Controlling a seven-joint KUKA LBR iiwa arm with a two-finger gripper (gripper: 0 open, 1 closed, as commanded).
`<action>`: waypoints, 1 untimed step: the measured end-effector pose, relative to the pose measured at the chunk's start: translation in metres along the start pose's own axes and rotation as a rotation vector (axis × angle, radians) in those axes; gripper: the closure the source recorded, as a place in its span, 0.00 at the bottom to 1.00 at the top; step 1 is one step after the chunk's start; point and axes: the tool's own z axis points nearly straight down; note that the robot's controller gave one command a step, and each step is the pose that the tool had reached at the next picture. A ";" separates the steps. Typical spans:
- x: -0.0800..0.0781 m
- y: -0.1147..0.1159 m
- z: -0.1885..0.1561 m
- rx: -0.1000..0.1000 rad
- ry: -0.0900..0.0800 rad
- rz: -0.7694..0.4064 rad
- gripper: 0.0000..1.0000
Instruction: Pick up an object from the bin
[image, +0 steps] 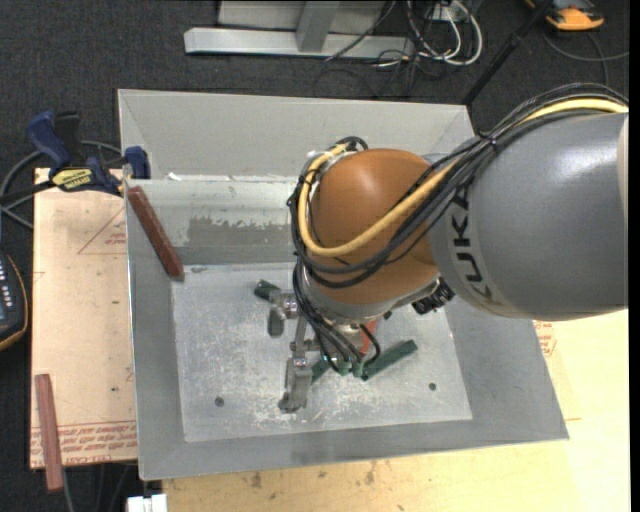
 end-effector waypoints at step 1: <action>-0.008 -0.077 0.021 0.003 -0.006 0.039 0.00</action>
Offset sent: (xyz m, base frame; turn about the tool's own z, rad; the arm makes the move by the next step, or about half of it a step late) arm 0.0071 -0.0727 -0.0196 0.0305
